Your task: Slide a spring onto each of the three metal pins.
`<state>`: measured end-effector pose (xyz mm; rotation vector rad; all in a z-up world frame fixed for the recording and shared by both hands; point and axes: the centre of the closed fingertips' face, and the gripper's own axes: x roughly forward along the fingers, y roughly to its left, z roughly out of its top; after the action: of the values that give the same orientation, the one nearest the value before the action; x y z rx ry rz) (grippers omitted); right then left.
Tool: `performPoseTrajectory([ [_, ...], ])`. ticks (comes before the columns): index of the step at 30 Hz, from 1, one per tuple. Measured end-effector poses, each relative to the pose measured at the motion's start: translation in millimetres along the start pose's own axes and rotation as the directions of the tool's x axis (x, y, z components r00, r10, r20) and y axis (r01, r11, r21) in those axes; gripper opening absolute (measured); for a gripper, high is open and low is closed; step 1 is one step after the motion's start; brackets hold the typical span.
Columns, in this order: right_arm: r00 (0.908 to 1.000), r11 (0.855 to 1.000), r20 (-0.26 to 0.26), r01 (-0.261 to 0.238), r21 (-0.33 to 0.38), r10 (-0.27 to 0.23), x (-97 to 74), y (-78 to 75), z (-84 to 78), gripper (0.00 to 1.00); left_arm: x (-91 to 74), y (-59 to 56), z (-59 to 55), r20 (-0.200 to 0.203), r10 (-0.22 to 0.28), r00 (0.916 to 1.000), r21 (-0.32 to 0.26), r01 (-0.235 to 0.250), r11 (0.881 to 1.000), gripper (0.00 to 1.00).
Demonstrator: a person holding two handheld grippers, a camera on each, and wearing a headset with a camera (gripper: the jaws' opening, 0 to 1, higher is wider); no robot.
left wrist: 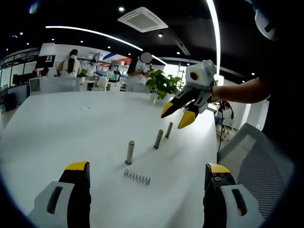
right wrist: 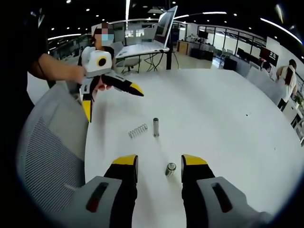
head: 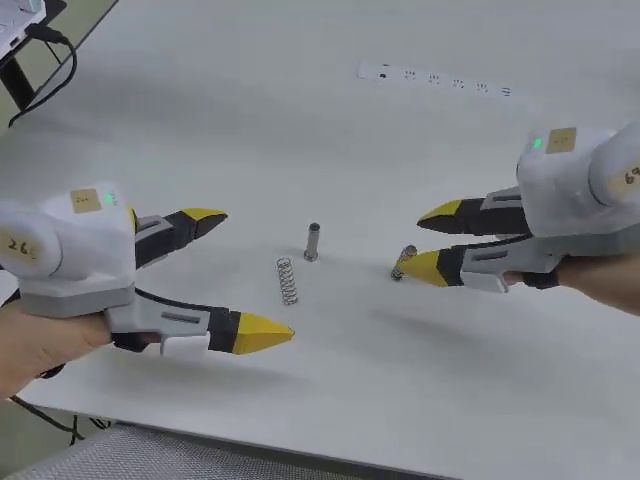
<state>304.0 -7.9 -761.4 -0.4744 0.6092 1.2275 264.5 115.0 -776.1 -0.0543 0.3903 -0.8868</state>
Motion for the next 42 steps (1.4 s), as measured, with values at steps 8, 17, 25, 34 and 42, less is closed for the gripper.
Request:
performPoseTrajectory([
  [8,0.9976,0.997,0.066,0.019,0.069,-0.023,-15.0,3.7,-0.9,0.34,-1.1,1.7,2.0,0.000,0.000,1.0000,-0.002,0.000,1.000,0.98],
  [17,0.9966,0.994,0.075,0.027,0.106,-0.035,-21.9,11.9,-12.7,0.33,-0.3,3.4,6.3,0.007,-0.001,1.0000,-0.008,0.001,1.000,0.98],
  [25,0.9997,0.993,0.024,-0.006,0.119,0.003,-15.8,28.6,-25.1,0.32,-0.8,0.9,4.6,0.001,-0.009,1.0000,-0.010,0.009,1.000,0.97],
  [34,0.9976,0.991,0.002,-0.070,0.113,0.070,5.8,47.7,-8.2,0.32,-7.1,4.8,5.6,0.006,0.002,1.0000,-0.010,-0.002,1.000,0.97],
  [42,0.9934,0.989,-0.008,-0.113,0.098,0.115,26.4,61.7,8.0,0.33,-10.0,6.2,7.2,0.022,0.011,0.9997,-0.018,-0.011,1.000,0.96],
])
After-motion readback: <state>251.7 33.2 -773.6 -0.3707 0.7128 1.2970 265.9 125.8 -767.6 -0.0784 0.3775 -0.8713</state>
